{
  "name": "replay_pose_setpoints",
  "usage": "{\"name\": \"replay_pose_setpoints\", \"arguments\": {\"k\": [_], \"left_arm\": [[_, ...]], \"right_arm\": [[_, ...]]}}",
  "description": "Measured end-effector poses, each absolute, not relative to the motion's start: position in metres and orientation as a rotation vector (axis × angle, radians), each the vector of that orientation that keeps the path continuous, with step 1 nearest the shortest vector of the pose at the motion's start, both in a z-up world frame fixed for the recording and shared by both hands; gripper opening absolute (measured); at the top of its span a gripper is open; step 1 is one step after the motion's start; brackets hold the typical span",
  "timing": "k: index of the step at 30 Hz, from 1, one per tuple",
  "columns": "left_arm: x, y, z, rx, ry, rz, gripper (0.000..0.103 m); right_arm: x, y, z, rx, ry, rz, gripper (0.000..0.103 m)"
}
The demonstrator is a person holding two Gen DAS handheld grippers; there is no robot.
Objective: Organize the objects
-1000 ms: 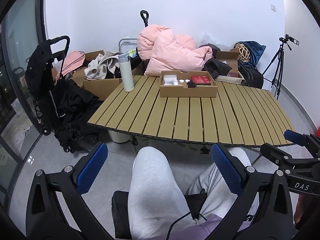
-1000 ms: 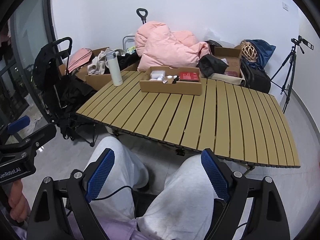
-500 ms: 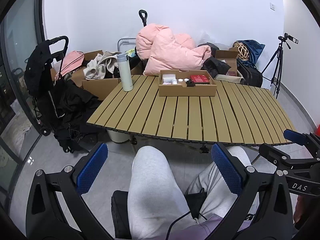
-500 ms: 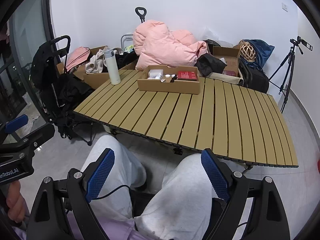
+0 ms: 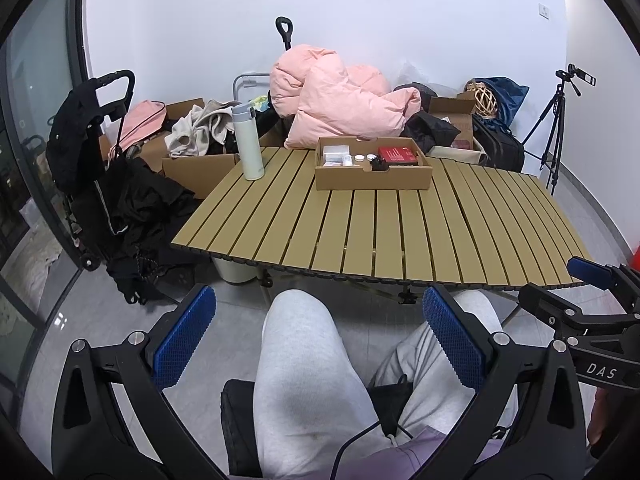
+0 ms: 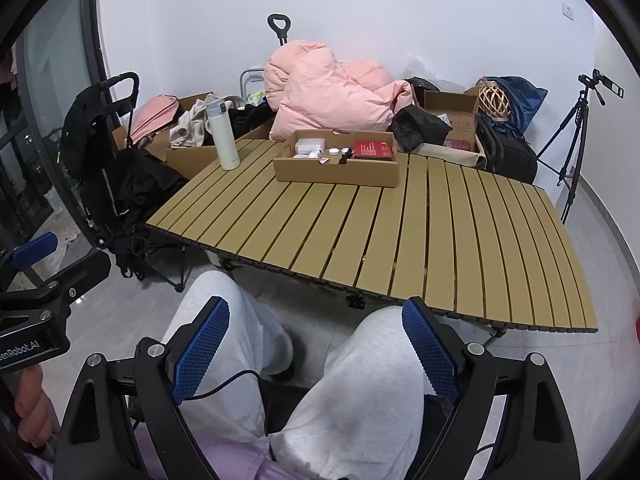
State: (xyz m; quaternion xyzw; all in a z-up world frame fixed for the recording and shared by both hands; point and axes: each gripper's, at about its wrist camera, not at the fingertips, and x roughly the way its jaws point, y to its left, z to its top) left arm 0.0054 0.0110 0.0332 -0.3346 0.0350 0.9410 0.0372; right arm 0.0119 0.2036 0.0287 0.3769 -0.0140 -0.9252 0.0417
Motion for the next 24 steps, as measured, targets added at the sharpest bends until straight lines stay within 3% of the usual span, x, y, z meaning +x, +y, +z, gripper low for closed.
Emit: {"name": "replay_pose_setpoints", "arguments": {"k": [24], "left_arm": [[0.005, 0.0113, 0.0297, -1.043, 0.1, 2.882, 0.103]], "right_arm": [[0.0101, 0.2038, 0.0253, 1.167, -0.058, -2.829, 0.091]]}}
